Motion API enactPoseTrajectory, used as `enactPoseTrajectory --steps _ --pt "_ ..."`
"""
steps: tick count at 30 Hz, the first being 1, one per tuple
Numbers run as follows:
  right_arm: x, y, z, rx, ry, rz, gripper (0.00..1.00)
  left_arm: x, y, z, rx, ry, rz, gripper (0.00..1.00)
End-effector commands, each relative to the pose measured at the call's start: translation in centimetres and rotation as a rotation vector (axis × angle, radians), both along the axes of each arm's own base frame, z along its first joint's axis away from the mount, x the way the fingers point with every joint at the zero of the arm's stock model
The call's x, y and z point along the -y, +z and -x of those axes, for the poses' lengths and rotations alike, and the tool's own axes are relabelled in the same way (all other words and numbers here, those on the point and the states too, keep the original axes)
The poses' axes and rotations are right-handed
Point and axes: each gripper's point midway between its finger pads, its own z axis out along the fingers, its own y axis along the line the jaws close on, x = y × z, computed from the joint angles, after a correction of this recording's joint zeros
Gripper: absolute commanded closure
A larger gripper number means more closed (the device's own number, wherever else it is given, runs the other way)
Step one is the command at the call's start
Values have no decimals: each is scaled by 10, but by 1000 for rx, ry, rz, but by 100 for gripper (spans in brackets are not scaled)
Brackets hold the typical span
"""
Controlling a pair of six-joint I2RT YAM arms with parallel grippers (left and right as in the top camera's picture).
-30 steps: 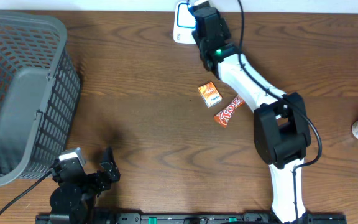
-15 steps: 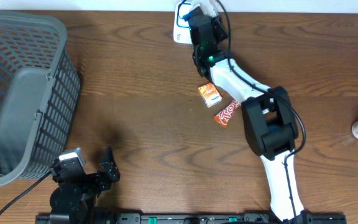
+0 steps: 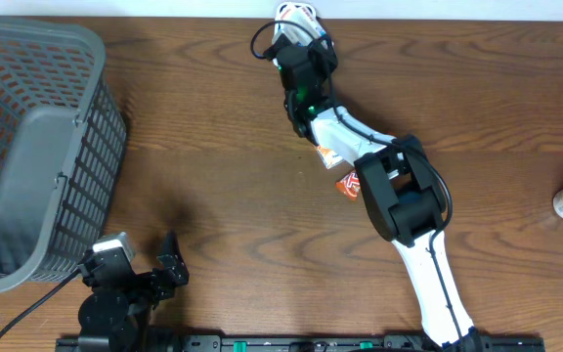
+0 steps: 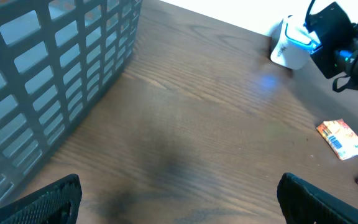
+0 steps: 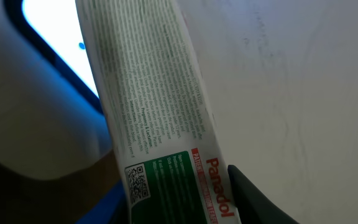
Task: Scan the item barcode
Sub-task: 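Carry the Panadol box to the right table edge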
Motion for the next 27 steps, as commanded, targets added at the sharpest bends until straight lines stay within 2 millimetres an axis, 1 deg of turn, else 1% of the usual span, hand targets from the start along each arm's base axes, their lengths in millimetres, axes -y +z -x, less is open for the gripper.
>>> enactPoseTrajectory --steps 1,5,7,8,12,16,20,23,25,27 --pt "1 -8 3 -12 -22 77 85 2 0 0 -1 -17 -8 2" --pt "7 11 3 47 -71 135 87 2 0 0 -1 -17 -8 2" --pt "12 22 5 68 -108 163 92 2 0 0 -1 -17 -8 2" --pt "14 25 6 69 -120 175 93 2 0 0 -1 -17 -8 2" --pt "34 47 16 99 -243 190 94 2 0 0 -1 -17 -8 2" --pt "67 73 29 127 -413 210 99 2 0 0 -1 -17 -8 2" --pt "104 96 40 129 -565 246 99 2 0 0 -1 -17 -8 2" --pt "137 110 51 119 -690 281 99 2 0 0 -1 -17 -8 2" --pt "162 119 60 124 -797 286 99 2 0 0 -1 -17 -8 2" --pt "186 124 71 123 -905 297 99 2 0 0 -1 -17 -8 2"
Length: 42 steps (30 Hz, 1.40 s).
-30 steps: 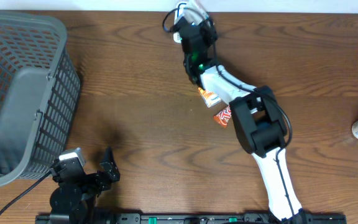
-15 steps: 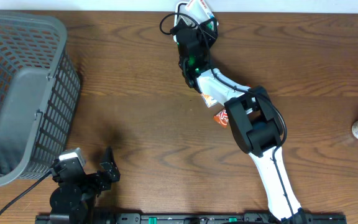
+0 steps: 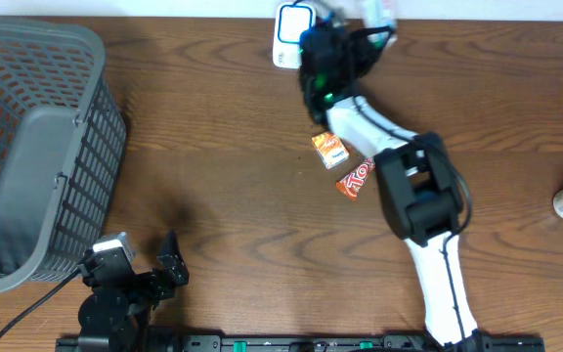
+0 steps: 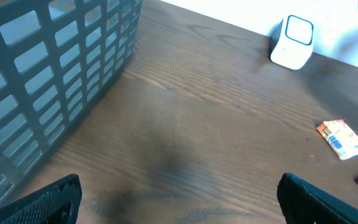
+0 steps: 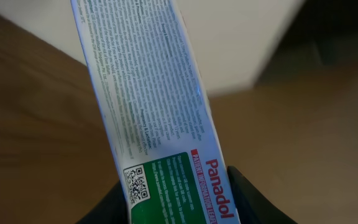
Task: Scan the item barcode
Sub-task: 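Carry the Panadol box to the right table edge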
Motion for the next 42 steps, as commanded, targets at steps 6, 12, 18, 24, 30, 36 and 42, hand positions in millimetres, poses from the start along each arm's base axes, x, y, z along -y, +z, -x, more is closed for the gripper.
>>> enactPoseTrajectory --steps 6,12,18,24,30,36,42 --pt "102 28 37 -39 -340 65 99 2 0 0 -1 -17 -8 2" --pt "176 0 55 -104 -473 86 99 2 0 0 -1 -17 -8 2" --pt "258 -57 110 -192 -631 105 99 2 0 0 -1 -17 -8 2" --pt "325 -106 186 -187 -792 86 96 2 0 0 -1 -17 -8 2" --pt "358 -125 229 -117 -880 51 85 2 0 0 -1 -17 -8 2" --pt "363 -119 227 -53 -893 40 15 2 0 0 -1 -17 -8 2" --pt "345 -87 194 75 -852 30 1 2 0 0 -1 -17 -8 2"
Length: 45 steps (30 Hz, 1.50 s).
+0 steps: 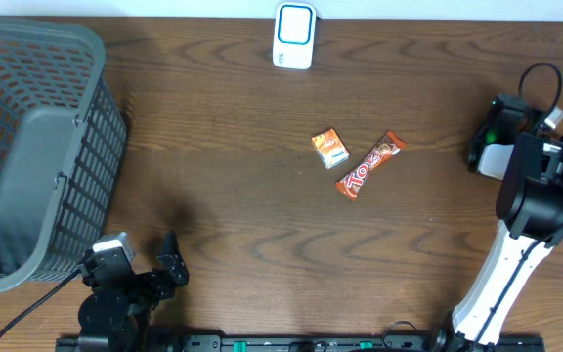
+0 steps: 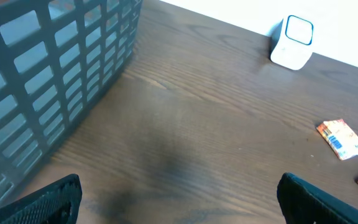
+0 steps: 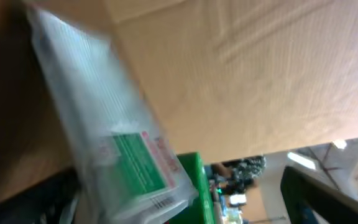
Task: Scan the item barcode
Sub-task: 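Carry the Panadol box to the right table edge, then set the Panadol box down beside the bottle and open the gripper, then swing the right arm back toward the scanner area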
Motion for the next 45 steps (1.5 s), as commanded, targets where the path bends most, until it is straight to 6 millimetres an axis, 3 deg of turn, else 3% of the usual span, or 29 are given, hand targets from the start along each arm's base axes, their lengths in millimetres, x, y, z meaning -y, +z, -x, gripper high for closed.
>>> enactPoseTrajectory --steps 1,5,9,16,18,19,25,27,32,37,38,40,45 --pt "-23 22 -26 -1 52 4 1 2 0 0 -1 -17 -8 2" --pt "-51 52 -53 72 127 16 1 2 0 0 -1 -17 -8 2" --pt "-98 82 -86 139 236 20 1 2 0 0 -1 -17 -8 2" --pt "-213 133 -138 250 472 5 1 2 0 0 -1 -17 -8 2" --pt "-255 156 -149 312 550 -6 1 2 0 0 -1 -17 -8 2" --pt "-265 162 -151 326 569 -9 1 2 0 0 -1 -17 -8 2" --pt "-383 232 -150 458 783 -64 1 2 0 0 -1 -17 -8 2" --pt "-426 258 -137 505 866 -93 1 2 0 0 -1 -17 -8 2" --pt "-491 305 -100 595 1008 -157 1 2 0 0 -1 -17 -8 2" --pt "-506 354 -64 703 1070 -214 1 2 0 0 -1 -17 -8 2" --pt "-501 376 -52 765 1075 -239 1 2 0 0 -1 -17 -8 2" --pt "-491 401 -39 844 1070 -265 1 2 0 0 -1 -17 -8 2" --pt "-446 477 -1 999 1050 -297 1 2 0 0 -1 -17 -8 2"
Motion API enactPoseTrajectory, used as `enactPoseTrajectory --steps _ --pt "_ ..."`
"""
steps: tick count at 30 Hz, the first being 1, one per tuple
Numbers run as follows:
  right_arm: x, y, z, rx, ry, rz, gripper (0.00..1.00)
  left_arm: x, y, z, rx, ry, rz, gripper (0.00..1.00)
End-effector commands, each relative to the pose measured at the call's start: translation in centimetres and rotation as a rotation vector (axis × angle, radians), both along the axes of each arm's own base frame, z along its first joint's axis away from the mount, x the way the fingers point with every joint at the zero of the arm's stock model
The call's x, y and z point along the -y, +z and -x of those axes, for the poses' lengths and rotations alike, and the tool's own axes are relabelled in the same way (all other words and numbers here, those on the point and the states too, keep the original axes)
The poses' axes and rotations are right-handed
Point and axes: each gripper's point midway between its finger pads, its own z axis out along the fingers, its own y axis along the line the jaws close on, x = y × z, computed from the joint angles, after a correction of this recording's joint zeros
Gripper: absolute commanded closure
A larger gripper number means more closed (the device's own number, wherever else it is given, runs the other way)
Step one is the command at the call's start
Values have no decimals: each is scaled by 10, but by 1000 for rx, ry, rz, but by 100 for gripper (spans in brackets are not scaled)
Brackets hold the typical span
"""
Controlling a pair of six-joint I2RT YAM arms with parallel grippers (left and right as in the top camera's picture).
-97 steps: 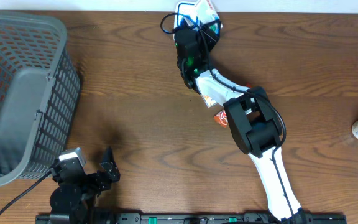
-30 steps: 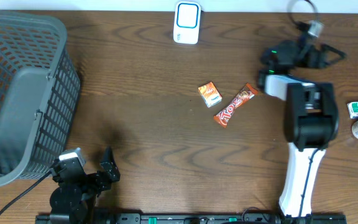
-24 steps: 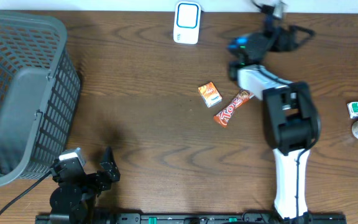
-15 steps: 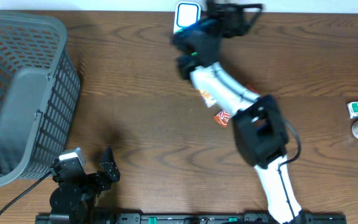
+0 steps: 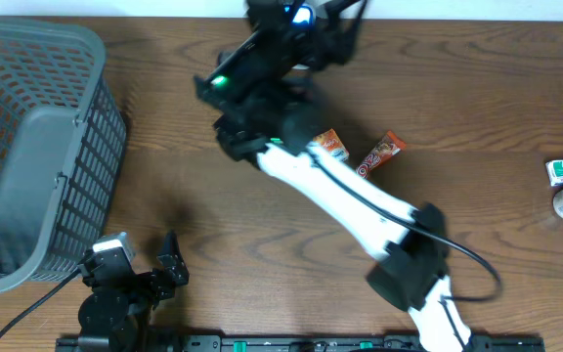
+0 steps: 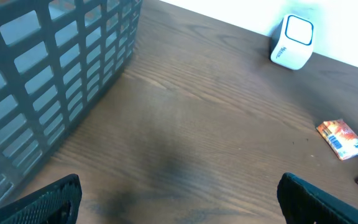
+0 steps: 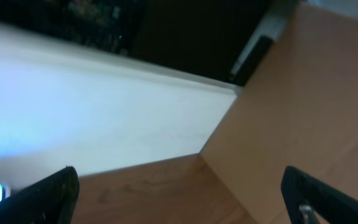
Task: Scan the item barcode
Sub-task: 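Swing the right arm back toward the scanner area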
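Note:
The white and green Panadol box lies flat at the table's far right edge, with no gripper on it. The white scanner [image 6: 291, 42] stands at the back centre, its blue light on; in the overhead view my right arm covers most of it. My right gripper [image 7: 179, 193] is there, open, with nothing between its fingers, facing the wall. At the front left, my left gripper [image 6: 179, 202] rests open and empty.
An orange packet [image 5: 330, 145] and a chocolate bar [image 5: 379, 152] lie mid-table under my right arm. A green bottle stands just in front of the Panadol box. A grey basket [image 5: 96, 59] fills the left side.
My right gripper was at the far right edge with the Panadol box at its fingers. The box now lies there alone, and the gripper is open over the scanner at the back centre.
My right gripper held the Panadol box against the lit scanner, then held it just to the right of the scanner. Then it was at the far right edge with the box. The box now lies there, and the empty gripper is back at the scanner. The left arm never moved.

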Motion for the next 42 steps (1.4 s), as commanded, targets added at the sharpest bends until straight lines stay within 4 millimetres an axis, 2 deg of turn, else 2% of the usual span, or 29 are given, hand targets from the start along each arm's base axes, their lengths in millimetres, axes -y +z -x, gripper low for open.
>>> enactPoseTrajectory --steps 1,4,5,6,9,12,14,17,20,23,25,32,36,42 --pt "55 85 45 170 1 -123 1 2 0 0 -1 -17 -8 2" --pt "75 140 64 324 35 -110 1 2 0 0 -1 -17 -8 2" --pt "79 162 70 394 75 -110 1 2 0 0 -1 -17 -8 2" --pt "78 174 71 430 115 -112 1 2 0 0 -1 -17 -8 2" --pt "59 193 62 465 299 -78 1 2 0 0 -1 -17 -8 2" --pt "31 181 52 426 563 -153 1 2 0 0 -1 -17 -8 2" --pt "15 162 47 352 696 -217 1 2 0 0 -1 -17 -8 2" --pt "-8 118 35 177 862 -284 1 2 0 0 -1 -17 -8 2" --pt "-17 59 19 -55 914 -299 2 2 0 0 -1 -17 -8 2" --pt "-11 -4 7 -291 893 -332 6 2 0 0 -1 -17 -8 2" --pt "-6 -42 3 -436 882 -366 3 2 0 0 -1 -17 -8 2" --pt "29 -156 -3 -867 751 -555 1 2 0 0 -1 -17 -8 2" --pt "51 -211 -5 -1066 645 -647 2 2 0 0 -1 -17 -8 2" --pt "47 -282 -11 -1287 595 -763 4 2 0 0 -1 -17 -8 2"
